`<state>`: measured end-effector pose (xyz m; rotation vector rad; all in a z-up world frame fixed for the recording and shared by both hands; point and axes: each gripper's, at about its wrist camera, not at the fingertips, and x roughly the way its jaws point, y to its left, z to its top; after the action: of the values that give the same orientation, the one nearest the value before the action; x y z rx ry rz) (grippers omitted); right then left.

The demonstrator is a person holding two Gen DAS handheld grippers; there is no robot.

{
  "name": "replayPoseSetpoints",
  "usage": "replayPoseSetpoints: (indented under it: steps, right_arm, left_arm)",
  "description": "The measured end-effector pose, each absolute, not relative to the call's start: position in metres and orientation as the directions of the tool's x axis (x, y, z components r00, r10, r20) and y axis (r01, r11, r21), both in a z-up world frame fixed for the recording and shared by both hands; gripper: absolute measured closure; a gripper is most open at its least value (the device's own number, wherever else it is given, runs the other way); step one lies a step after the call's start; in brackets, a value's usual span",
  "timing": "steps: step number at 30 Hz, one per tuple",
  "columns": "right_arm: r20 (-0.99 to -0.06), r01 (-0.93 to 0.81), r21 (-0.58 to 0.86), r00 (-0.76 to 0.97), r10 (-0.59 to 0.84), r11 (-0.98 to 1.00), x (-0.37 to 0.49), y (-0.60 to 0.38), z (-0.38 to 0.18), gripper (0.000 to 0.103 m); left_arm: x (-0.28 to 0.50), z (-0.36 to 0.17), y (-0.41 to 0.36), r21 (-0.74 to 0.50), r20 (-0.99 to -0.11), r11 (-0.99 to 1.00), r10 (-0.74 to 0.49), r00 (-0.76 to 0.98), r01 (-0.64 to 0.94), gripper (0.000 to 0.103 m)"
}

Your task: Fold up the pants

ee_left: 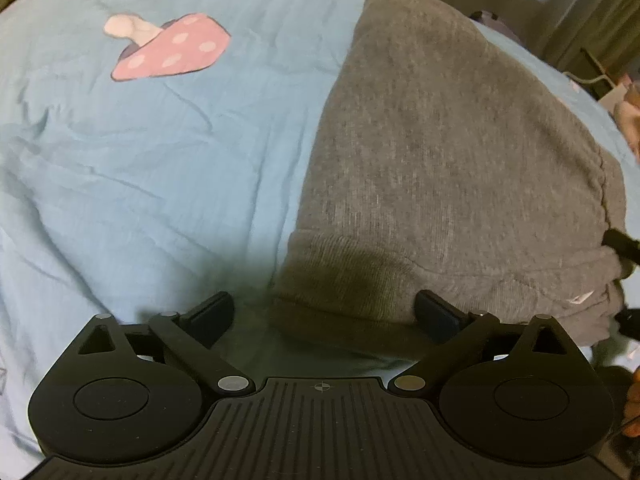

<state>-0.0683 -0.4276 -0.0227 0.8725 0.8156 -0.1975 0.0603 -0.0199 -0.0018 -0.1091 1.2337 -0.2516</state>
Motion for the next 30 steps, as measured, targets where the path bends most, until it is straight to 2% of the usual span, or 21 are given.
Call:
replayPoseSetpoints:
  steps: [5,10,18,20,24,26,27,28,30]
  right_arm:
    - [-0.705,0.472,0.638,0.677,0.213,0.609,-0.068,-0.433,-0.025,0.004]
    - [-0.679,0.44,0.702,0.651,0.339,0.56,-0.055,-0.454,-0.036,0.004]
    - [-0.659,0.301,0.7,0.622,0.423,0.648,-0.027,-0.468,-0.036,0.004]
    - [-0.64,0.262,0.716,0.616,0.459,0.647,-0.021,-0.471,-0.041,0.004]
    - [-0.596,0.211,0.749,0.628,0.5,0.628,-0.017,-0.476,-0.046,0.004]
    - [-0.572,0.185,0.762,0.64,0.513,0.62,-0.015,-0.475,-0.047,0.004]
    - [-0.564,0.167,0.763,0.645,0.516,0.624,-0.014,-0.472,-0.047,0.006]
    - [-0.556,0.144,0.761,0.648,0.521,0.633,-0.01,-0.469,-0.047,0.014]
    - [-0.576,0.132,0.734,0.641,0.508,0.666,-0.002,-0.462,-0.047,0.016]
  left_arm:
    - [0.064,0.002,-0.006,-0.31,-0.894,0.947,-0.322,0.311,0.089,0.002]
    - [0.077,0.009,0.004,-0.392,-0.856,0.916,-0.398,0.33,0.087,0.003]
    - [0.128,0.006,-0.019,-0.437,-0.83,0.884,-0.468,0.305,0.166,0.004]
    - [0.137,-0.001,-0.026,-0.463,-0.83,0.871,-0.492,0.264,0.165,0.013]
    - [0.152,-0.013,-0.042,-0.441,-0.835,0.865,-0.493,0.244,0.239,0.012]
    - [0.157,-0.015,-0.051,-0.439,-0.829,0.852,-0.506,0.237,0.285,0.008]
    - [0.159,-0.016,-0.054,-0.44,-0.827,0.847,-0.512,0.233,0.299,0.008]
    - [0.16,-0.017,-0.057,-0.442,-0.824,0.842,-0.518,0.23,0.311,0.007]
    - [0.166,-0.022,-0.064,-0.441,-0.829,0.84,-0.516,0.214,0.315,0.004]
